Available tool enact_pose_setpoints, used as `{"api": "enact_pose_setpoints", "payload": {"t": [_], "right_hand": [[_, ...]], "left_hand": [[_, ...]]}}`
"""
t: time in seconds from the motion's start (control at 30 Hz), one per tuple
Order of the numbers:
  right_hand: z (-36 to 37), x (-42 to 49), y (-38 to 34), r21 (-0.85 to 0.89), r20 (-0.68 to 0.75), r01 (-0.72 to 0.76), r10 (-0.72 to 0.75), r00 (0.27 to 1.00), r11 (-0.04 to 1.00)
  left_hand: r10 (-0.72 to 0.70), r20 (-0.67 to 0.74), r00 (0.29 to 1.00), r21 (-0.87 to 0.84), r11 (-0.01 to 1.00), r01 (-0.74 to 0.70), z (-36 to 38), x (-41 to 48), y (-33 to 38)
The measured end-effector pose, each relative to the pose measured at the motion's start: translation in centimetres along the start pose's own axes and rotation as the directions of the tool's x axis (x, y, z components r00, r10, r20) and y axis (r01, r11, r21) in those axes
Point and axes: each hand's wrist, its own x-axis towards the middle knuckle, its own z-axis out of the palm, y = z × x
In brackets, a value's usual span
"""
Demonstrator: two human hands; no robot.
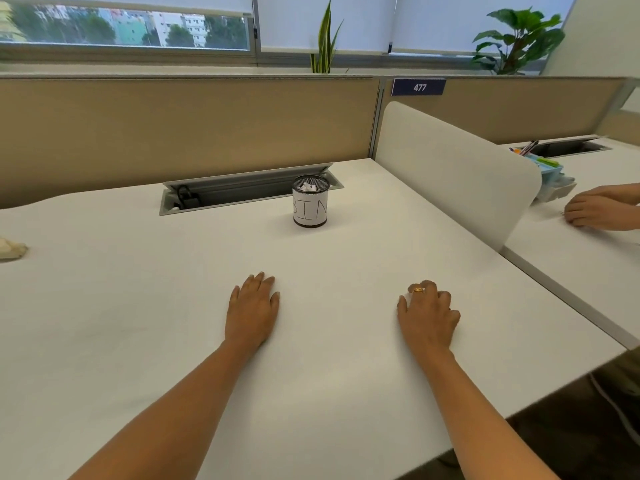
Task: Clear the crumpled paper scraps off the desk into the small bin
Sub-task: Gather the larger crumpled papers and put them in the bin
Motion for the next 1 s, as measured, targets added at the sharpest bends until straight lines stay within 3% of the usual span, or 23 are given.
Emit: {"api": "enact_pose_setpoints", "payload": {"t": [0.1,0.3,0.37,0.5,0.8,1.0], "right_hand": [[-0.2,0.4,-0.8,0.071,-0.016,0.055,-0.054,0.998,0.996],[-0.3,0.7,-3.8,0.424,-0.024,0.174,-0.181,0.983,0.889],[-0.3,1.1,-5.1,0.556,-0.004,0.134,-0.159,0.987,0.82],[-1.3,1.9,-8.0,0.775,0.179,-0.076,-0.103,0.979,0.627],[-2.1,5.3,-13.2,0.832,0.189,-0.068,-0.166,0.968,0.551],[-1.5,8.0,-16.3,0.86,0.116,-0.013,-0.172,0.978,0.511]], "left_hand": [[0.007,0.004,1.0,-0.005,1.0,-0.007,-0.1,-0.3,-0.1],[0.025,0.021,0.999,-0.008,1.0,-0.025,-0.4,-0.8,-0.5],[0.037,0.021,0.999,0.015,0.999,-0.037,-0.5,-0.7,-0.6],[0.04,0.007,0.999,0.038,0.998,-0.04,-0.6,-0.4,-1.0],[-0.032,-0.041,0.999,0.119,0.992,0.037,-1.8,1.4,-3.8],[-0.107,-0.048,0.993,0.109,0.988,0.111,-2.4,3.2,-5.3]]}}
